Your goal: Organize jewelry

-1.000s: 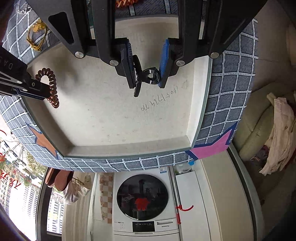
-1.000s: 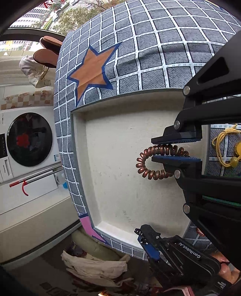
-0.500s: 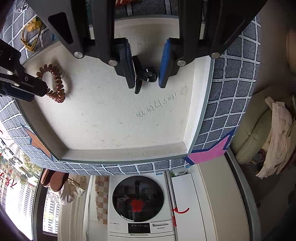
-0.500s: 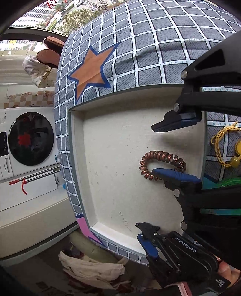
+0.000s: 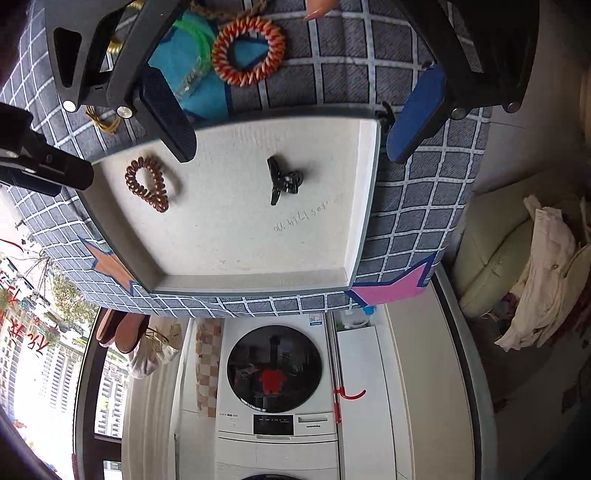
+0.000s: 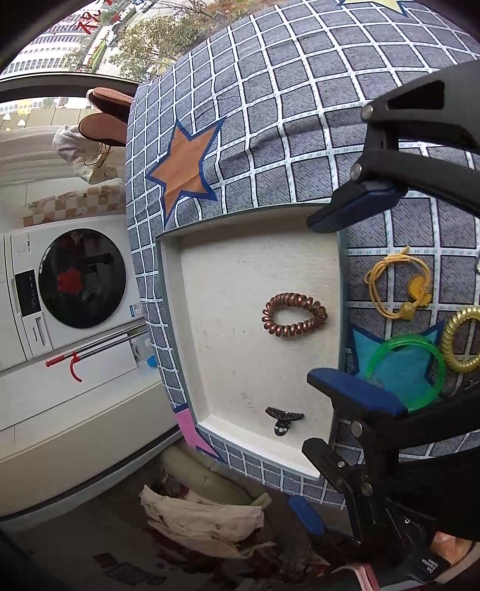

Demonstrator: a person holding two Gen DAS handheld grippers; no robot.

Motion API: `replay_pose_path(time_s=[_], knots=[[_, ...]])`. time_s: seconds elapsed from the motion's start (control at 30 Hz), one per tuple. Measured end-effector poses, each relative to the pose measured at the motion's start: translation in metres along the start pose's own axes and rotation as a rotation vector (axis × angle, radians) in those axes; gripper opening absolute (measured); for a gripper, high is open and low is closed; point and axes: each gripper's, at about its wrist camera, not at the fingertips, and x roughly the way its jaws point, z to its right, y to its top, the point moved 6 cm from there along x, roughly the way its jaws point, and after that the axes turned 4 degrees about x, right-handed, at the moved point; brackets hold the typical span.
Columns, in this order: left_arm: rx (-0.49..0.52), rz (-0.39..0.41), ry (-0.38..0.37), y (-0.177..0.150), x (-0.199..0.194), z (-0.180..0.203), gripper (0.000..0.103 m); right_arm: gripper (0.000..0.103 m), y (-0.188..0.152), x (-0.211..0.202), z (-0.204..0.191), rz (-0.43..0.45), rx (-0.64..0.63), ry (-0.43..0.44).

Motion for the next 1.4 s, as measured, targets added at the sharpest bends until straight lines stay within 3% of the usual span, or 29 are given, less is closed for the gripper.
replay_pose_path(time_s=[0.23, 0.67, 1.03, 1.4], knots=[[-0.022, -0.002, -0.033, -0.038, -0.044, 0.004, 0.103, 0.089, -0.03, -0.038, 0.001, 0.055, 0.038, 0.053], [-0.028, 0.004, 0.007, -0.098, -0.094, 0.016, 0.103, 0.089, -0.081, -0.078, -0.006, 0.117, 0.013, 0.092], [0.008, 0.043, 0.052, -0.126, -0.121, 0.027, 0.103, 0.089, -0.126, -0.096, -0.002, 0.079, -0.066, -0.005], [-0.042, 0.06, 0.045, -0.137, -0.135, 0.022, 0.103, 0.089, -0.145, -0.105, 0.003, 0.058, -0.068, -0.012]])
